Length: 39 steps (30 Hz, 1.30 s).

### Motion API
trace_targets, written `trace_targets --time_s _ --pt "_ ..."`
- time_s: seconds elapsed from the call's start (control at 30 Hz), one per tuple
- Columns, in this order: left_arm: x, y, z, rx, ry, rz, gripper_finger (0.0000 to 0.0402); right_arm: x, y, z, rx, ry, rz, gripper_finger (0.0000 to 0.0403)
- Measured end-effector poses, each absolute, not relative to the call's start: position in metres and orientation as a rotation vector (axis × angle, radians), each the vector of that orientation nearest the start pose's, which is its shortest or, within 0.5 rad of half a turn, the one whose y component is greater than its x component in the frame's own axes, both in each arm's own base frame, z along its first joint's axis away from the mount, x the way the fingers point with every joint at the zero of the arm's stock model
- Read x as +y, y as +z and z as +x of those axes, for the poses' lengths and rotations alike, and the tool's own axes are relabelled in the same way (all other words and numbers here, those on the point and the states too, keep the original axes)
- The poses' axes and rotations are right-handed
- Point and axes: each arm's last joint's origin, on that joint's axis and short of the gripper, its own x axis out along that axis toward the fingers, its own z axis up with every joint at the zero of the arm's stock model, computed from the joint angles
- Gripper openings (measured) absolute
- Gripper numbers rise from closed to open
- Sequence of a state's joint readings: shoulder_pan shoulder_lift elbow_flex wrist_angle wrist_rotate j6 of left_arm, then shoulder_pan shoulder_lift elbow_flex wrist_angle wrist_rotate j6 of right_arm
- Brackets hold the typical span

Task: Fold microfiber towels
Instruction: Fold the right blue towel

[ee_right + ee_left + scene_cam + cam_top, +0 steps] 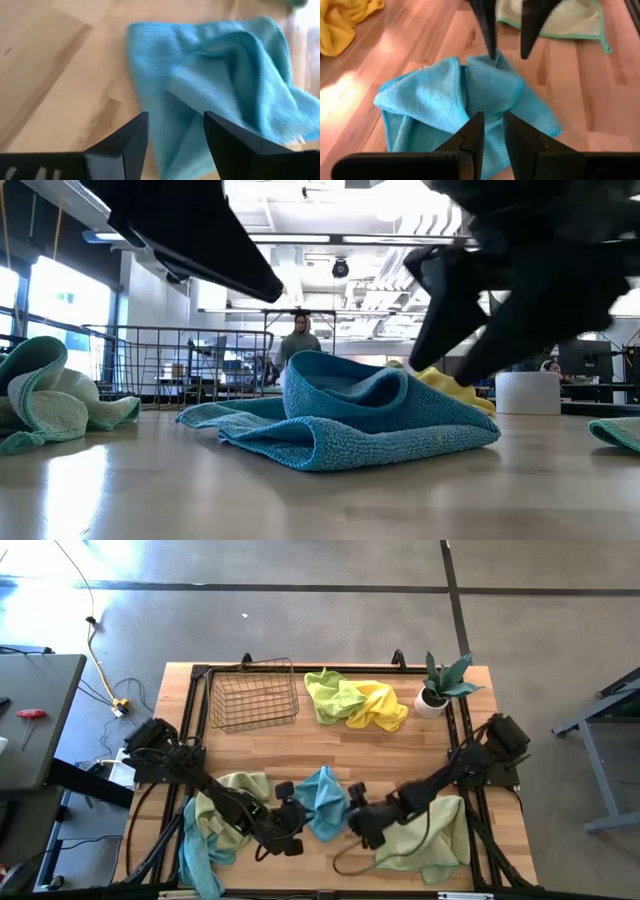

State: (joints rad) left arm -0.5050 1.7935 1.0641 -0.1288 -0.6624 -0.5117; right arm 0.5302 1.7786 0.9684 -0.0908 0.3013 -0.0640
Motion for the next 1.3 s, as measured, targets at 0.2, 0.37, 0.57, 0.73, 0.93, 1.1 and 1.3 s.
trace_targets --time_s 0.2,0.37,0.57,0.73,0.93,1.1,1.3 --pt "-0.166 0.174 0.321 0.64 0.31 -0.042 0.0062 0.186 0.14 0.304 0.716 0.144 -0.593 0.0183" --pt "-0.175 0.175 0.316 0.632 0.288 -0.047 0.0062 0.19 0.13 0.306 0.703 0.152 -0.659 0.0182" --pt "-0.184 0.176 0.312 0.611 0.282 -0.052 0.0062 0.193 0.126 0.311 0.655 0.164 -0.703 0.0153" --pt "-0.187 0.176 0.309 0.604 0.282 -0.045 0.0062 0.194 0.124 0.312 0.647 0.181 -0.741 0.0116" --pt "-0.188 0.176 0.309 0.6 0.285 -0.04 0.0062 0.196 0.127 0.314 0.61 0.18 -0.71 0.0079" --pt "-0.189 0.176 0.308 0.598 0.285 -0.039 0.0062 0.198 0.129 0.316 0.579 0.217 -0.683 0.0053" --pt "-0.192 0.176 0.307 0.599 0.277 -0.038 0.0062 0.201 0.132 0.318 0.538 0.233 -0.609 0.0066"
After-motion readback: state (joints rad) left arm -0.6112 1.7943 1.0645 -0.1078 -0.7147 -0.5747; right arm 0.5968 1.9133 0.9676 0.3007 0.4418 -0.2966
